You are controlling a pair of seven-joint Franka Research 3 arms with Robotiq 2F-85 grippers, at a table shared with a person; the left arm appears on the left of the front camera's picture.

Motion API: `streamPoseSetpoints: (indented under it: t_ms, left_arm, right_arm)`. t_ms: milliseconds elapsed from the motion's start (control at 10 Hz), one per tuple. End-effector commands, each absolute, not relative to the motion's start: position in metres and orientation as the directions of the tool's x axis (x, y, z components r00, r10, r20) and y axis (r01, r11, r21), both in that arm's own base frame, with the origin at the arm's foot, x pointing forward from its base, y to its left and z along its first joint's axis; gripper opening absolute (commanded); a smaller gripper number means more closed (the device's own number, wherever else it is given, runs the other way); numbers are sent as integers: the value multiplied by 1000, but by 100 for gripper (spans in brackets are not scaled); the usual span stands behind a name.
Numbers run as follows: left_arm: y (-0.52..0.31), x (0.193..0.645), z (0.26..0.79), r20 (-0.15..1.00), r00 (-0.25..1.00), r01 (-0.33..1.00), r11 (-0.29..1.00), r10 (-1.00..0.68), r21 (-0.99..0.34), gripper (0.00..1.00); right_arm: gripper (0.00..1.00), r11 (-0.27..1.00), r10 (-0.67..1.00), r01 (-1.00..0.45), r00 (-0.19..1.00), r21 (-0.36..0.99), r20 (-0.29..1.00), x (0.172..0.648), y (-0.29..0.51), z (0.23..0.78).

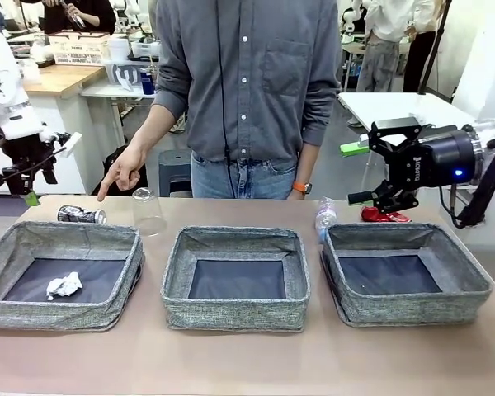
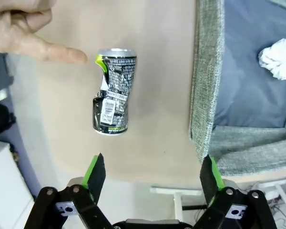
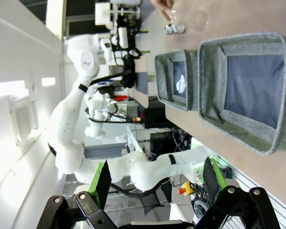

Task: Sort the waste into the appropriate baskets.
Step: Pick up the waste item pointed out by the person.

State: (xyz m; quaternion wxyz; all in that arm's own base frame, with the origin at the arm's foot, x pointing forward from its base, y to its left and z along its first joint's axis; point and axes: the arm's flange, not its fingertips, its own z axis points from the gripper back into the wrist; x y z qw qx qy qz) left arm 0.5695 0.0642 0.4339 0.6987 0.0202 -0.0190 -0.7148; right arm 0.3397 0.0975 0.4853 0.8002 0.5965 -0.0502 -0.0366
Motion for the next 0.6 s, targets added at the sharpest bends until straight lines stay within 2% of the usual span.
streamPoseSetpoints:
  t_ms: [0, 300, 400, 500]
  left_arm:
    - [63, 565, 444, -26, -26, 998, -27, -999, 53, 100]
    - [63, 569, 437, -11, -29, 998, -30, -1000, 59, 100]
    - [63, 573, 436, -8, -90, 993, -90, -996, 77, 100]
    - [62, 584, 432, 44, -113, 989, -108, -993, 98, 100]
  right_arm:
    - [100, 259, -128, 9, 991, 966, 25, 341, 100, 489]
    - [100, 259, -128, 9, 991, 966, 25, 341, 100, 489]
    - [100, 259, -128, 9, 991, 966, 25, 341, 100, 489]
    - [100, 259, -128, 9, 991, 966, 25, 341, 100, 489]
